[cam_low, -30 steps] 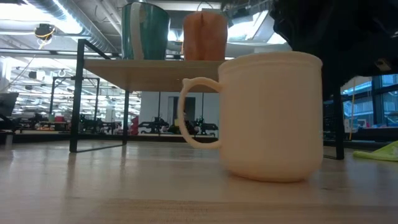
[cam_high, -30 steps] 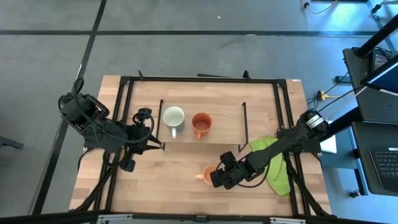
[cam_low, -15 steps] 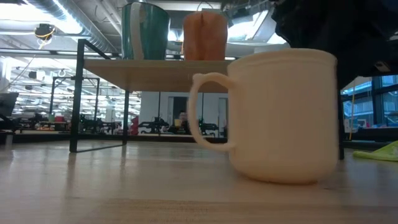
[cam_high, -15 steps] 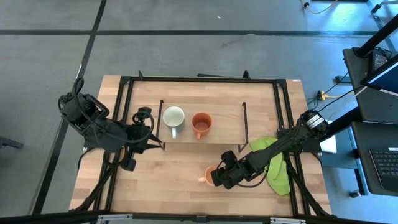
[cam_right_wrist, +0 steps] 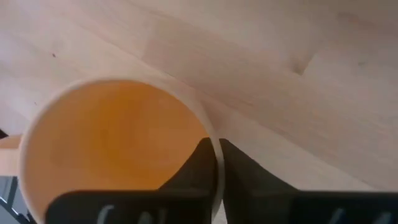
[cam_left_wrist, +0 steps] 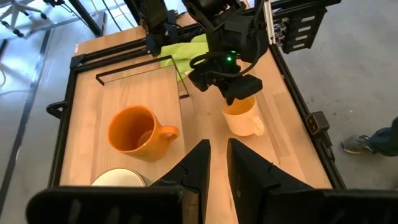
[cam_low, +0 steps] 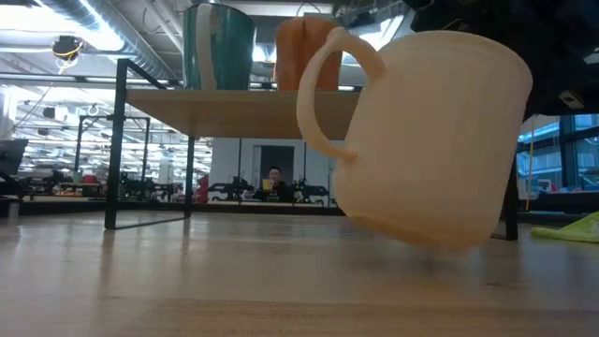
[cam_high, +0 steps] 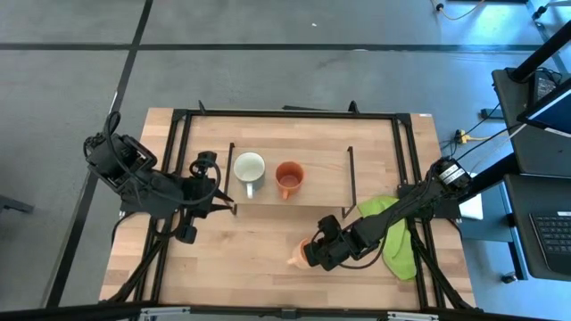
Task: Stack small to large cups/mugs on shelf
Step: Put the light orange mug on the shelf
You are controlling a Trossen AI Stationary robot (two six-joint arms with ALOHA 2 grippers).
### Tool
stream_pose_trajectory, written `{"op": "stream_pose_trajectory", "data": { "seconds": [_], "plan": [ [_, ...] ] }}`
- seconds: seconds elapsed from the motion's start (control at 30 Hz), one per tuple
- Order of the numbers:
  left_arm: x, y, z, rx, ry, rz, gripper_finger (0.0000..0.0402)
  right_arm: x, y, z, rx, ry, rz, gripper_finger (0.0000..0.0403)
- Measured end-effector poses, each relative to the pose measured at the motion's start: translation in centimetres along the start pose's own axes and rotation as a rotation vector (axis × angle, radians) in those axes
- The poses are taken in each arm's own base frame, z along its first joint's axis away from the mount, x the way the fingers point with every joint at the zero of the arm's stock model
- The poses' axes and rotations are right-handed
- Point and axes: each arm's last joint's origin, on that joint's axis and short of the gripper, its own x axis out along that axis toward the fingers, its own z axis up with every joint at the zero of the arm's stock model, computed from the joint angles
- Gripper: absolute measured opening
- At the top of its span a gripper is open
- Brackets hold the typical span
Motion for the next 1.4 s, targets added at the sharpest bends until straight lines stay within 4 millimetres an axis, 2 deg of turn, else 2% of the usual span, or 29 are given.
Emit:
{"op": "stream_pose_trajectory", "data": {
  "seconds": [0.2,0.33,0.47,0.63,0.83,1.03,1.13,1.23,1.4],
  "plan": [
    [0.0,0.0,0.0,0.0,0.0,0.0,0.0049,0.0,0.0,0.0,-0.011,0.0,-0.002,0.0025],
    [0.0,0.0,0.0,0.003,0.0,0.0,0.0049,0.0,0.0,0.0,-0.072,0.001,0.0,0.001],
    [0.0,0.0,0.0,0.022,0.0,0.0,0.0049,-0.9,1.2,0.1,-0.181,0.008,0.041,0.0013],
    [0.0,0.0,0.0,0.023,0.0,0.0,0.0049,-3.7,2.8,0.6,-0.333,0.007,0.001,0.0009],
    [0.0,0.0,0.0,0.022,0.001,-0.007,0.0049,-8.7,4.0,2.0,-0.456,-0.045,-0.118,0.0008],
    [0.0,-0.1,0.0,0.018,0.0,-0.01,0.0049,-14.8,3.8,4.6,-0.511,-0.134,-0.297,0.0008],
    [-0.1,-0.3,0.0,0.02,-0.008,-0.018,0.0049,-16.5,4.3,6.1,-0.575,-0.179,-0.253,0.0008],
    [-0.2,-0.4,0.2,0.015,-0.027,-0.026,0.0049,-17.1,4.5,8.2,-0.655,-0.194,-0.263,0.0008],
    [-0.2,-0.4,0.3,0.012,-0.031,-0.028,0.0049,-16.6,4.1,12.0,-0.76,-0.164,-0.323,0.0008]
  ]
}}
